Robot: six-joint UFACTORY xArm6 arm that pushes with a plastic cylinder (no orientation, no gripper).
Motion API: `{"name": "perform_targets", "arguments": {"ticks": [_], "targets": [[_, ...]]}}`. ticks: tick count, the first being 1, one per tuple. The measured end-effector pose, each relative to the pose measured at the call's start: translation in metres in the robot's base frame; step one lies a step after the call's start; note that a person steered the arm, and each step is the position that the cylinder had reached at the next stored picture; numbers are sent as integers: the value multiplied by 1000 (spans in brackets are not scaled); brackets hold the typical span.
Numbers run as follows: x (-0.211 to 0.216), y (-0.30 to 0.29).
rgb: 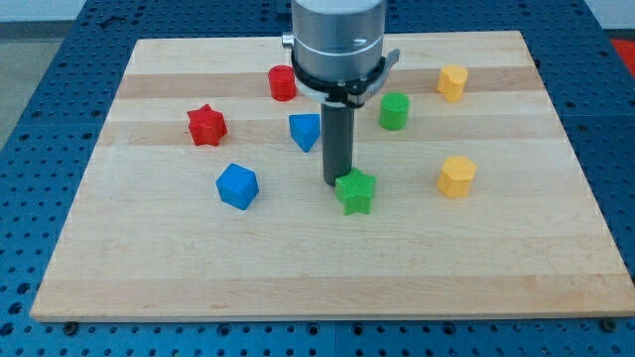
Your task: Push the green star towards down and right a bit
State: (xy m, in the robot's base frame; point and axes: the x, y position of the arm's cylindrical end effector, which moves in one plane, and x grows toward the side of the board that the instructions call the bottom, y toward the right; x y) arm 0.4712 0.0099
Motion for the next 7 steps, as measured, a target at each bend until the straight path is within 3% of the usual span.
{"name": "perform_targets", "arguments": {"ticks": [2,4,7], "targets": [[22,-2],[70,0],[46,-6]]}}
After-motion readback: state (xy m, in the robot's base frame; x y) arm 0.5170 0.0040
